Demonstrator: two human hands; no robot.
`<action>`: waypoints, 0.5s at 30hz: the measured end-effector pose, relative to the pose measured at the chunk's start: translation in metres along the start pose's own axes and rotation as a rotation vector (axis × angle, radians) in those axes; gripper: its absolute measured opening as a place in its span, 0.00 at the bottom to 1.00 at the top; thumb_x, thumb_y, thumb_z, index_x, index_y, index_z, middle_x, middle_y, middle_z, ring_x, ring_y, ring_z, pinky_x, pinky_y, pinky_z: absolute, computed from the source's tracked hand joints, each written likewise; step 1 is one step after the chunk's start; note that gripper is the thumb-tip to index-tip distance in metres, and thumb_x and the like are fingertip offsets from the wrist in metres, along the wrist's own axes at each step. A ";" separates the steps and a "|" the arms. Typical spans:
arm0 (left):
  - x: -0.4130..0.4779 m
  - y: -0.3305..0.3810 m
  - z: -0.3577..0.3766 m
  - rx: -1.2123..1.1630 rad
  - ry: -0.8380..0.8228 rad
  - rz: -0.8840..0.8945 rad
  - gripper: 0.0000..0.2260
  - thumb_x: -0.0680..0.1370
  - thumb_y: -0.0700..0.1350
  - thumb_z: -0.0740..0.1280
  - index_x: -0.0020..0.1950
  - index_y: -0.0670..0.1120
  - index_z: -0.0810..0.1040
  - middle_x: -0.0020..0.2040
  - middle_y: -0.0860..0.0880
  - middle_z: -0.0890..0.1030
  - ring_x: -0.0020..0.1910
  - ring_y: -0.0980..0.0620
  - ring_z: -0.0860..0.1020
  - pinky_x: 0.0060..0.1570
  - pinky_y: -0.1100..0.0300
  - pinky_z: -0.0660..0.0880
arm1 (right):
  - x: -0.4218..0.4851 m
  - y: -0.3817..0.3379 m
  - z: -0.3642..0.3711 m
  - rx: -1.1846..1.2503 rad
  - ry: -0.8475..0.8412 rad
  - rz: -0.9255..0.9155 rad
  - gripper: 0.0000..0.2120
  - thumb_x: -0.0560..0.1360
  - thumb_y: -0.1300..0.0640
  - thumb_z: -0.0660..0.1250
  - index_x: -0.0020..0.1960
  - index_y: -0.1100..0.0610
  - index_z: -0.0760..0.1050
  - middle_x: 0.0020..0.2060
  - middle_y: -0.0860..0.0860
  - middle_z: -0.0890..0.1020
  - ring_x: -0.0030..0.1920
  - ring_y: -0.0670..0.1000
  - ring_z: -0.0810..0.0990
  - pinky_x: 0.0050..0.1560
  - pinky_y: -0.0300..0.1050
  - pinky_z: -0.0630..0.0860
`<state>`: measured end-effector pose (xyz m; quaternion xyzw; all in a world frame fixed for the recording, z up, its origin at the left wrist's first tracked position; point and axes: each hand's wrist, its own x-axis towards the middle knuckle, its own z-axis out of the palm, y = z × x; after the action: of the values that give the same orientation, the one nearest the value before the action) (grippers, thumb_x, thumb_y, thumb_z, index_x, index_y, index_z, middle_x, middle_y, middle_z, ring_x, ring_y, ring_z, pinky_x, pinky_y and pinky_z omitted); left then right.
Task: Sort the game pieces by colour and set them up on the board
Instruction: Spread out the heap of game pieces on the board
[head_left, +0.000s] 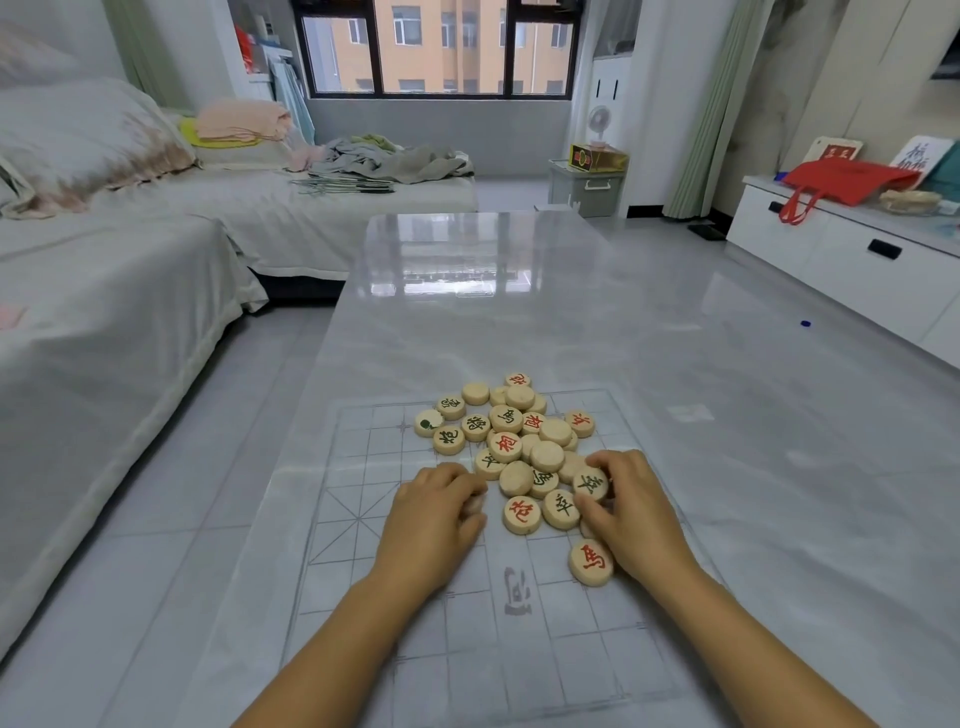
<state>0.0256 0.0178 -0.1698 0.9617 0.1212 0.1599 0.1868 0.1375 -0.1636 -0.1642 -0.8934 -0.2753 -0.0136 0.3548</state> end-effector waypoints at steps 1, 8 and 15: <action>0.001 0.000 0.000 0.019 0.004 -0.004 0.14 0.77 0.51 0.62 0.62 0.51 0.73 0.60 0.54 0.73 0.59 0.54 0.69 0.55 0.62 0.61 | 0.000 0.003 -0.002 -0.013 0.012 0.025 0.17 0.72 0.53 0.68 0.58 0.53 0.69 0.52 0.48 0.70 0.50 0.49 0.73 0.48 0.44 0.72; 0.036 0.020 0.002 0.043 -0.125 0.205 0.17 0.81 0.46 0.56 0.70 0.50 0.68 0.69 0.50 0.68 0.66 0.48 0.66 0.63 0.56 0.64 | 0.007 0.012 -0.006 0.065 -0.078 0.031 0.11 0.75 0.59 0.63 0.57 0.50 0.71 0.54 0.48 0.74 0.52 0.48 0.73 0.50 0.42 0.70; 0.040 0.021 -0.005 -0.011 -0.137 0.168 0.10 0.77 0.44 0.62 0.58 0.46 0.73 0.59 0.51 0.73 0.58 0.49 0.70 0.48 0.57 0.68 | 0.009 0.015 -0.004 -0.069 -0.117 0.085 0.19 0.78 0.57 0.57 0.69 0.53 0.66 0.64 0.51 0.69 0.64 0.51 0.66 0.62 0.45 0.66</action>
<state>0.0645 0.0127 -0.1462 0.9761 0.0261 0.1097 0.1860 0.1529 -0.1706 -0.1689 -0.9152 -0.2566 0.0440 0.3075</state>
